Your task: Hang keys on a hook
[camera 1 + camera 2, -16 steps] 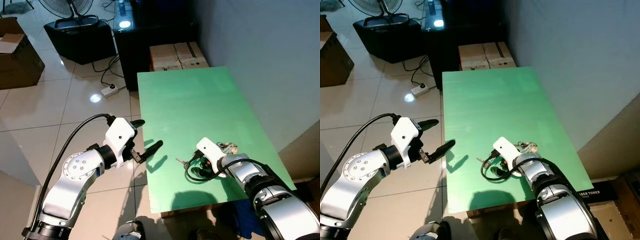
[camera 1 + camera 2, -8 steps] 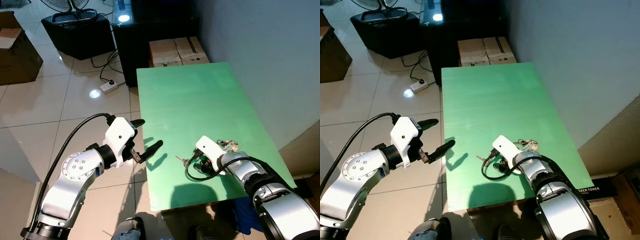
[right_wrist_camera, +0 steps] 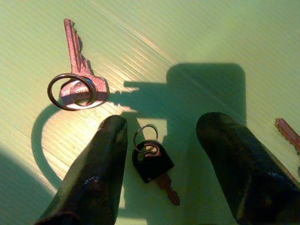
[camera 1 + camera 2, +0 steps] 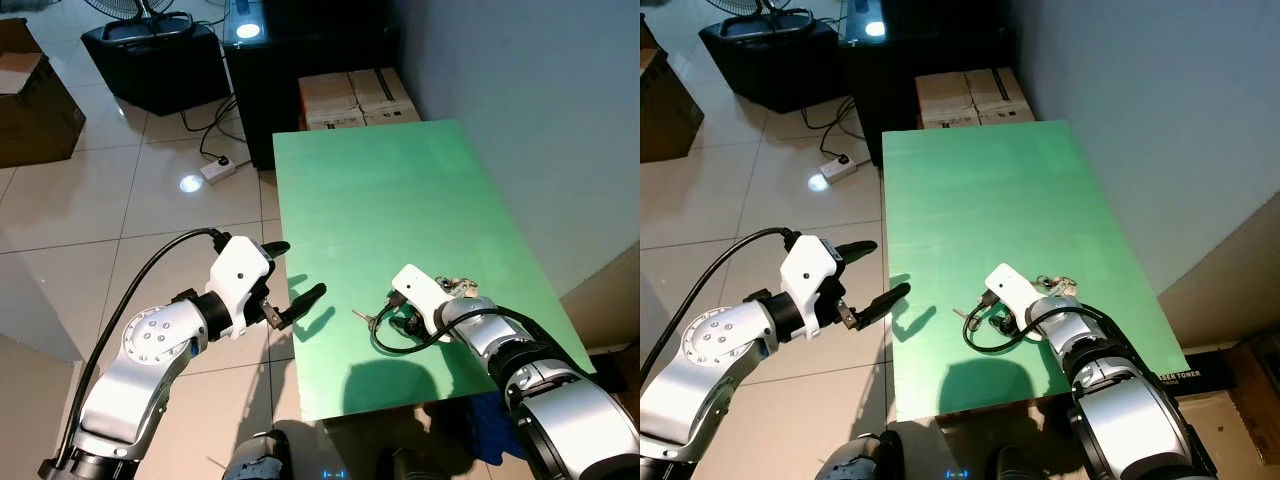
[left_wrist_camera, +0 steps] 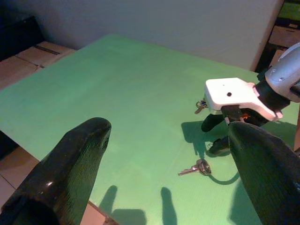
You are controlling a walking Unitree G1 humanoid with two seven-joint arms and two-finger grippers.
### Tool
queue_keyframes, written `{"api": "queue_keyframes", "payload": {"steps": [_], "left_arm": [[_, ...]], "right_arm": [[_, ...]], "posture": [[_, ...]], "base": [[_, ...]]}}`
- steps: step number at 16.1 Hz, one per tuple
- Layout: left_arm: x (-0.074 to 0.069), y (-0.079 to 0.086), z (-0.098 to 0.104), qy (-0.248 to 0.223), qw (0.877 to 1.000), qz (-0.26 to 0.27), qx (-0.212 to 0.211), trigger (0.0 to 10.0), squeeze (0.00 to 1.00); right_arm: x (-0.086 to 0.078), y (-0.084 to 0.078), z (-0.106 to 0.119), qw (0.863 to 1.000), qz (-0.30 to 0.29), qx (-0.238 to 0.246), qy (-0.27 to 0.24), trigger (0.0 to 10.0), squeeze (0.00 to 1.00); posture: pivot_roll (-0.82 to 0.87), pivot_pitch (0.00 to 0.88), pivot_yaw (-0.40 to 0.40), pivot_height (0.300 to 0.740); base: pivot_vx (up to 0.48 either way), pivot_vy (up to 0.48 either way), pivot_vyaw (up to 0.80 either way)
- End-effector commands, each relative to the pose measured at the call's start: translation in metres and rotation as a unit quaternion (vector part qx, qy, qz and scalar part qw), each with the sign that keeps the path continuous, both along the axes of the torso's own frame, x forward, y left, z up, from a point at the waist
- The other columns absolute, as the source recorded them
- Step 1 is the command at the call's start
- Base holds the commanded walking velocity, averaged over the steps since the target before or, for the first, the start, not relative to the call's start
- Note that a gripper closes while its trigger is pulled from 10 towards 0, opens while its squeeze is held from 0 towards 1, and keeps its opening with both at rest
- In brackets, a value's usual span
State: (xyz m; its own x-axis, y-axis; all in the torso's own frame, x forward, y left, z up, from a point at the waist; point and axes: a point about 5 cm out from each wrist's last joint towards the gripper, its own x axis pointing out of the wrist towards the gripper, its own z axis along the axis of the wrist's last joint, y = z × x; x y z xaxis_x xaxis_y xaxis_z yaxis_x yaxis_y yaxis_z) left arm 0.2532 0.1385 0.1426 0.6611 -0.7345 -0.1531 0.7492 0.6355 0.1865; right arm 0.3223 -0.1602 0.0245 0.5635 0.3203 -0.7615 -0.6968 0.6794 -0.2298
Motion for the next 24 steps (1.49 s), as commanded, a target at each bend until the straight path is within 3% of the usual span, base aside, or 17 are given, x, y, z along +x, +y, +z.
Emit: {"api": "queue_keyframes", "payload": {"steps": [1, 19, 24], "left_arm": [[-0.004, -0.002, 0.000, 0.006, 1.000, -0.011, 0.003, 10.0, 0.00], [-0.005, -0.002, 0.001, 0.005, 1.000, -0.013, 0.006, 10.0, 0.00], [-0.002, 0.001, 0.001, -0.013, 1.000, 0.009, -0.002, 10.0, 0.00]], "right_arm": [[-0.001, -0.002, -0.001, 1.000, -0.006, 0.001, 0.004, 0.0, 0.00], [-0.001, -0.015, 0.000, 0.999, -0.034, 0.016, 0.011, 0.0, 0.00], [0.011, -0.020, 0.017, 0.990, -0.093, 0.087, -0.064, 0.0, 0.00]], "posture": [[0.04, 0.177, 0.035, 0.740], [0.02, 0.154, 0.032, 0.740], [0.00, 0.094, 0.010, 0.740]], "base": [[0.000, 0.000, 0.00], [0.000, 0.000, 0.00], [0.000, 0.000, 0.00]]}}
